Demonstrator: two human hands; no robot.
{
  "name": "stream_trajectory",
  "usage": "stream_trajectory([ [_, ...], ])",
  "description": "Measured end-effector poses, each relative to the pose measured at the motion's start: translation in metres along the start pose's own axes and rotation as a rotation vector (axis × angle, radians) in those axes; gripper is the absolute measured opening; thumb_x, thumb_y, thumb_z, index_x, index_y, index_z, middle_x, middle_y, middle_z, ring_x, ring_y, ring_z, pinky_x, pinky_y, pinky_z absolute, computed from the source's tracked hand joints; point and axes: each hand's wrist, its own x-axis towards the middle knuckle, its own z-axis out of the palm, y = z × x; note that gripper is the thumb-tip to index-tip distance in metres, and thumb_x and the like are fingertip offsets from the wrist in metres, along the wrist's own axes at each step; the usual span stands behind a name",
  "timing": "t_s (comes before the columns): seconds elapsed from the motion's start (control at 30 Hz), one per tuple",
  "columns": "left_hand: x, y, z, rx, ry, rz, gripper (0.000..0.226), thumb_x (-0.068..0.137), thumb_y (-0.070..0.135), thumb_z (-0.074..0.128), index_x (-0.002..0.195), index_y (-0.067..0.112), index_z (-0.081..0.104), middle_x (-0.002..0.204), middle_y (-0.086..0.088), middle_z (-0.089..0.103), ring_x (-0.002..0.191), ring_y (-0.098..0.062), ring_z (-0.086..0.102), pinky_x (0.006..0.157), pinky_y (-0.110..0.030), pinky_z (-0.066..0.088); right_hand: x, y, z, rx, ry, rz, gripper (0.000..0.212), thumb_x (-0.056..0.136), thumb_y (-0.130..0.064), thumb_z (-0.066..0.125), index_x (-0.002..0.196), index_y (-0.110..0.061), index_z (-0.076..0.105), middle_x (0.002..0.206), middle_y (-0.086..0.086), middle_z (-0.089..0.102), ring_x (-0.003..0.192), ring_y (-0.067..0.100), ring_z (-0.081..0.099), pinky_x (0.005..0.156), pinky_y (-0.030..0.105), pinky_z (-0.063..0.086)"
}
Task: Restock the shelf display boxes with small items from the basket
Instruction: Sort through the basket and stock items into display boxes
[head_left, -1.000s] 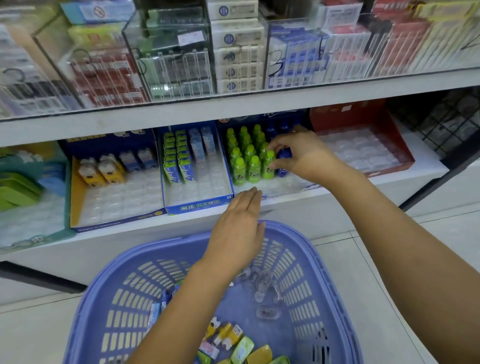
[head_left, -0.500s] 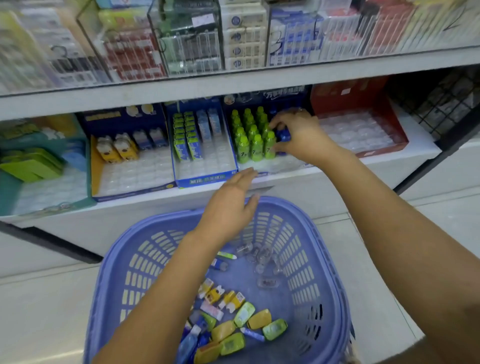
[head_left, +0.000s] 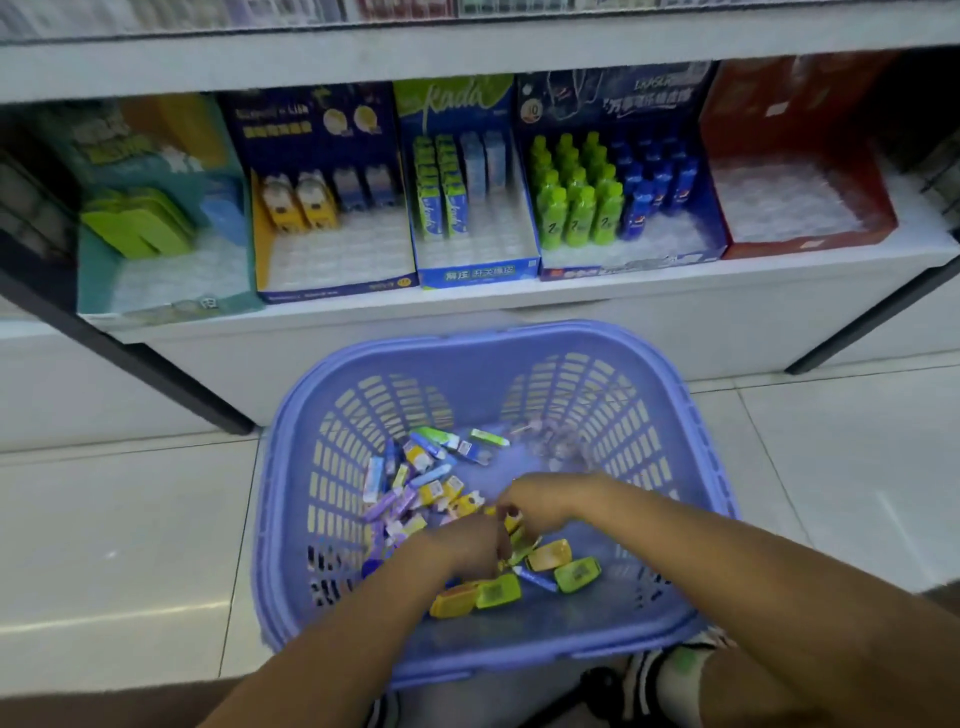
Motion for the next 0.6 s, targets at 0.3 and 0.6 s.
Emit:
stream_trajectory([
  [0.3, 0.029, -0.017, 0.025, -0.043, -0.187, 0.029, 0.054, 0.087, 0.015, 0.063, 0.138, 0.011, 0.045, 0.142, -0.01, 0.045, 0.123, -0.029, 0.048, 0.094, -0.031, 0.042, 0.028, 0.028, 0.043, -0.14, -0.06, -0.057, 0.06, 0.085, -0.006, 0.058, 0.139, -0.026, 0.043, 0.137, 0.012, 0.044, 0.12, 0.032, 0.048, 0.088, 0.032, 0.042],
  [0.6, 0.046, -0.023, 0.04, -0.11, -0.127, 0.009, 0.042, 0.08, 0.016, 0.073, 0.118, 0.008, 0.056, 0.124, -0.014, 0.055, 0.11, -0.03, 0.054, 0.076, -0.026, 0.039, 0.045, 0.03, 0.054, -0.288, 0.021, -0.045, 0.031, 0.084, -0.002, 0.057, 0.115, -0.005, 0.058, 0.117, 0.017, 0.061, 0.108, 0.034, 0.059, 0.084, 0.039, 0.048],
])
